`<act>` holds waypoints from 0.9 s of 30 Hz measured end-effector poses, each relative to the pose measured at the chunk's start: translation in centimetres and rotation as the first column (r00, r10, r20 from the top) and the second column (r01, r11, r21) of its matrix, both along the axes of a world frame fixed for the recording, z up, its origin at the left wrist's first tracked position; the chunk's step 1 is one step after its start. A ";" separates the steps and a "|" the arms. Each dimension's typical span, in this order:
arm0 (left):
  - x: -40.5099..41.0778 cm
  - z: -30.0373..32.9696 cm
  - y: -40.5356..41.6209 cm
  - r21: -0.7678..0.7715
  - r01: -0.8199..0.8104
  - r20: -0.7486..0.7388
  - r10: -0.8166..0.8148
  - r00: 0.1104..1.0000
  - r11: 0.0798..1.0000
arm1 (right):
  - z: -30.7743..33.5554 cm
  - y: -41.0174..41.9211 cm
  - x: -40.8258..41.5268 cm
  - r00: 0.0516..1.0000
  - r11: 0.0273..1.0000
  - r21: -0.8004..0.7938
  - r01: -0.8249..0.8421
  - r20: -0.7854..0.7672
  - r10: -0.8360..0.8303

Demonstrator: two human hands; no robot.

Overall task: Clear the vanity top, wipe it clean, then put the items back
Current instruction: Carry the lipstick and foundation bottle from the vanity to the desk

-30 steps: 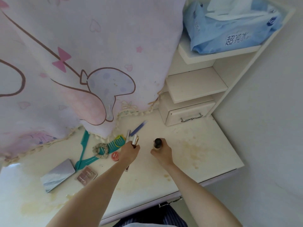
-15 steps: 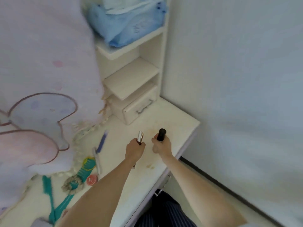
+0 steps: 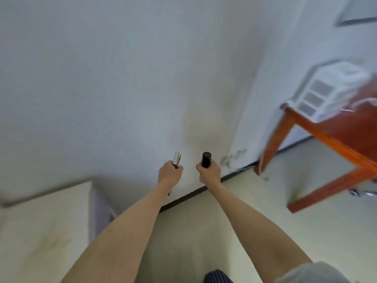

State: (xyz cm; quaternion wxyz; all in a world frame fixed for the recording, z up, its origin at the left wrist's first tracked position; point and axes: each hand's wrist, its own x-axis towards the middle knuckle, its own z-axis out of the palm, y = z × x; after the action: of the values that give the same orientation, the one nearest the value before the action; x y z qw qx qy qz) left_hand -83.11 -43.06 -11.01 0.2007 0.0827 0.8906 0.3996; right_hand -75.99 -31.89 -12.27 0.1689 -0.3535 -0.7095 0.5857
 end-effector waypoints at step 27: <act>16.8 4.5 66.0 0.099 0.826 -0.211 -0.799 0.563 0.555 | 3.6 56.0 23.3 0.478 0.465 0.127 0.876 -0.100 -0.873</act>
State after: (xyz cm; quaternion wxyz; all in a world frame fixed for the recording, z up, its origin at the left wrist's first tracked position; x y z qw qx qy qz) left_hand -66.31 22.99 -6.46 0.2905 0.5314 0.7214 0.3358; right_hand -52.72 24.12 -8.71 0.4797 -0.6452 -0.4719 0.3619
